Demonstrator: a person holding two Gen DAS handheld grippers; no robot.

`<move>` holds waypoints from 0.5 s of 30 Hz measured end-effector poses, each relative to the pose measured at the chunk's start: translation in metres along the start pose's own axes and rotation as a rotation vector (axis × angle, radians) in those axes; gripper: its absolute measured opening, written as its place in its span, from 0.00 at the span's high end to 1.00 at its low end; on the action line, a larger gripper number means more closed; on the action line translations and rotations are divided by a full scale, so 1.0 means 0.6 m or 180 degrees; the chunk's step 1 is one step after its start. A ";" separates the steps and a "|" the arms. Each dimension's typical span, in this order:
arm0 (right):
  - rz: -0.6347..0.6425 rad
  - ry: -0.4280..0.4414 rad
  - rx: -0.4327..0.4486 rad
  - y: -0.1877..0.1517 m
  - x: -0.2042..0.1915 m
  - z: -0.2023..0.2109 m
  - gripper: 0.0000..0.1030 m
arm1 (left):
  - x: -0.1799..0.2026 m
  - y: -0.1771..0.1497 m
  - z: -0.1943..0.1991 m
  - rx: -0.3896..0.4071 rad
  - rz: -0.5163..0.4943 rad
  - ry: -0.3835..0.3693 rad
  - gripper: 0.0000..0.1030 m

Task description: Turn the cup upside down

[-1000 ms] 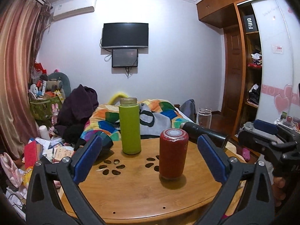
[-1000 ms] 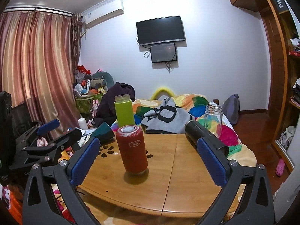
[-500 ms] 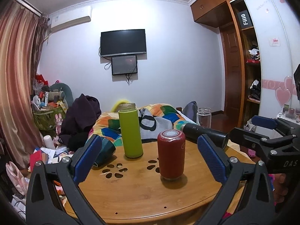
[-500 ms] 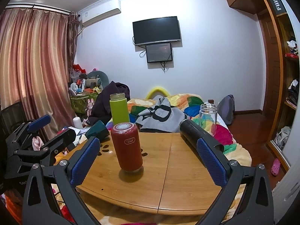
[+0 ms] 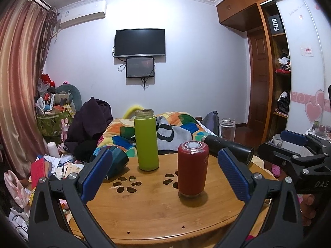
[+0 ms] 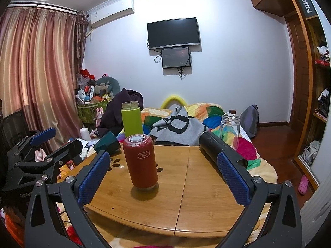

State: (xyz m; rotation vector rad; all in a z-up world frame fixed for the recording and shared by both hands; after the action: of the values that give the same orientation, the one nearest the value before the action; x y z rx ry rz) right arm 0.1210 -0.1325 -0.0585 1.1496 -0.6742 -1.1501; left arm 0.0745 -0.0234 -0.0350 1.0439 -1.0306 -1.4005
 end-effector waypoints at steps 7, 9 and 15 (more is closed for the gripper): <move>0.0007 0.0007 0.0010 0.002 -0.002 -0.001 0.00 | -0.003 0.002 0.002 0.0011 0.0000 0.0013 0.00; 0.0014 0.0004 0.0025 0.005 -0.002 0.001 0.00 | -0.003 0.003 0.003 0.0021 -0.0007 0.0022 0.00; 0.0036 0.0000 0.0068 0.010 -0.001 0.004 0.00 | -0.004 0.006 0.005 0.0053 -0.0018 0.0033 0.00</move>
State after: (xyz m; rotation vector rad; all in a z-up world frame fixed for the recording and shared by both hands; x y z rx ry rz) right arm 0.1209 -0.1328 -0.0518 1.1624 -0.6937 -1.1358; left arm 0.0728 -0.0210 -0.0305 1.0662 -1.0341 -1.3917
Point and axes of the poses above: each gripper's, at about its wrist camera, not at the fingertips, and z roughly against the way its jaws point, x to its right, y to its top, the point moved 10 cm from there along -z, roughly the way its jaws point, and after that the axes turned 2 degrees about -z, right-handed, at the moved point
